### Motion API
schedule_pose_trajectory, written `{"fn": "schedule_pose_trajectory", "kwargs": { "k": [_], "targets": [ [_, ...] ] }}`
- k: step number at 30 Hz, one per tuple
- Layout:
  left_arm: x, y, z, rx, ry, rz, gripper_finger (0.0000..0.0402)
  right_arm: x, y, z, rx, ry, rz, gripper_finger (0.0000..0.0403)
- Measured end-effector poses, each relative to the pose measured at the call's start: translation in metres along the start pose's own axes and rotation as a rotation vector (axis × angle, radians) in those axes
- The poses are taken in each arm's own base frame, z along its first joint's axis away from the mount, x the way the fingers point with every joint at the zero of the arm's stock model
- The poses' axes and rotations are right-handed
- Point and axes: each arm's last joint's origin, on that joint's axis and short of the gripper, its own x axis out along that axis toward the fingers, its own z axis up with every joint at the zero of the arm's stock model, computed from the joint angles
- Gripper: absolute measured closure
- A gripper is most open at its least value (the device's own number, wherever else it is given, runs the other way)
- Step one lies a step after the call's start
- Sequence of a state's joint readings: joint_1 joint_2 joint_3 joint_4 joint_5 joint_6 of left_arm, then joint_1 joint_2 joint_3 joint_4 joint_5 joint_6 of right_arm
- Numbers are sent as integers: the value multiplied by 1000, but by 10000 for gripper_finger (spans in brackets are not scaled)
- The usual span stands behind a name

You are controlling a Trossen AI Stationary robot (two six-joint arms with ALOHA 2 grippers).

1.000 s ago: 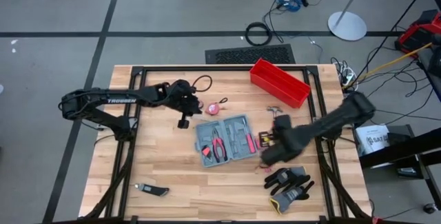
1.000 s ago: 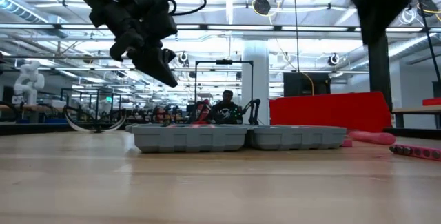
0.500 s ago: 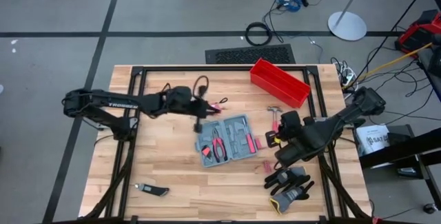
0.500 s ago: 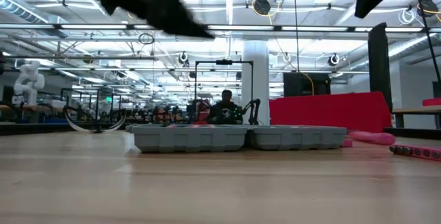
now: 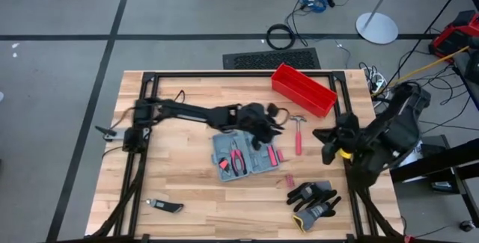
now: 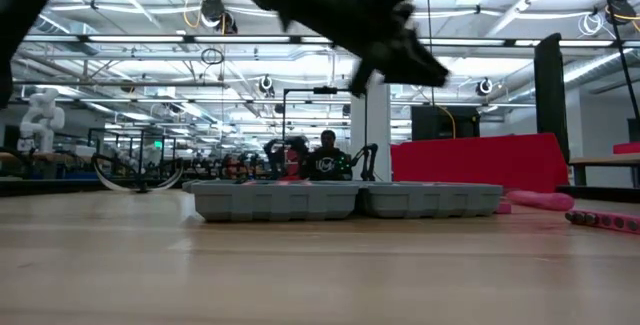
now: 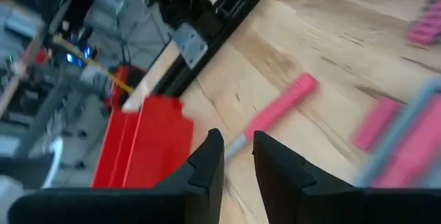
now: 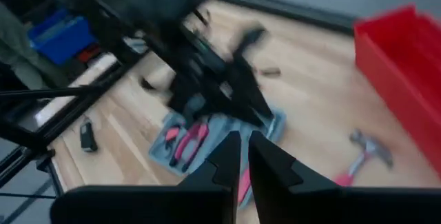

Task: Prefit tool cases
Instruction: Put the hammer into the toolbox

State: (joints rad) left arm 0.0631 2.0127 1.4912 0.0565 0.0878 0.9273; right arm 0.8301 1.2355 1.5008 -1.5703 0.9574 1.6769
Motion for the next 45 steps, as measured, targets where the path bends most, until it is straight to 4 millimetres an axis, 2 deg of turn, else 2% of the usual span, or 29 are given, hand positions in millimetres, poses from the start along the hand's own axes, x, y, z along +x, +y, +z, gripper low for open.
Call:
{"fn": "schedule_pose_trajectory", "kwargs": {
  "k": [5, 9, 12, 15, 18, 21, 29, 34, 42, 45],
  "targets": [
    [54, 6, -1, 60, -30, 14, 317, -6, -6, 7, -94, -37, 33, 376],
    [92, 6, -8, -49, -1, 60, 317, -6, -6, 7, -127, -37, 30, 376],
    [109, 11, -10, -125, 39, 136, 317, -6, -6, 6, -129, -29, 28, 376],
    [124, 12, -16, -302, 29, 181, 317, -5, -4, 4, -135, -27, 24, 376],
    [141, -2, -30, -428, 62, 155, 317, -4, -2, 3, -141, -27, 19, 376],
    [151, -18, -41, -475, 148, 83, 317, -3, -1, 1, -144, -10, 16, 376],
    [148, -29, -38, -575, 248, 6, 318, -3, -1, 1, -147, -3, 13, 376],
    [135, -37, -45, -548, 485, -52, 318, -2, 0, 1, -146, -1, 9, 376],
    [109, -15, -30, -625, 527, 5, 318, 1, 4, -4, -171, -1, -2, 376],
    [97, -6, -19, -682, 556, 86, 318, 2, 6, -7, -181, 26, -10, 376]
  ]
}}
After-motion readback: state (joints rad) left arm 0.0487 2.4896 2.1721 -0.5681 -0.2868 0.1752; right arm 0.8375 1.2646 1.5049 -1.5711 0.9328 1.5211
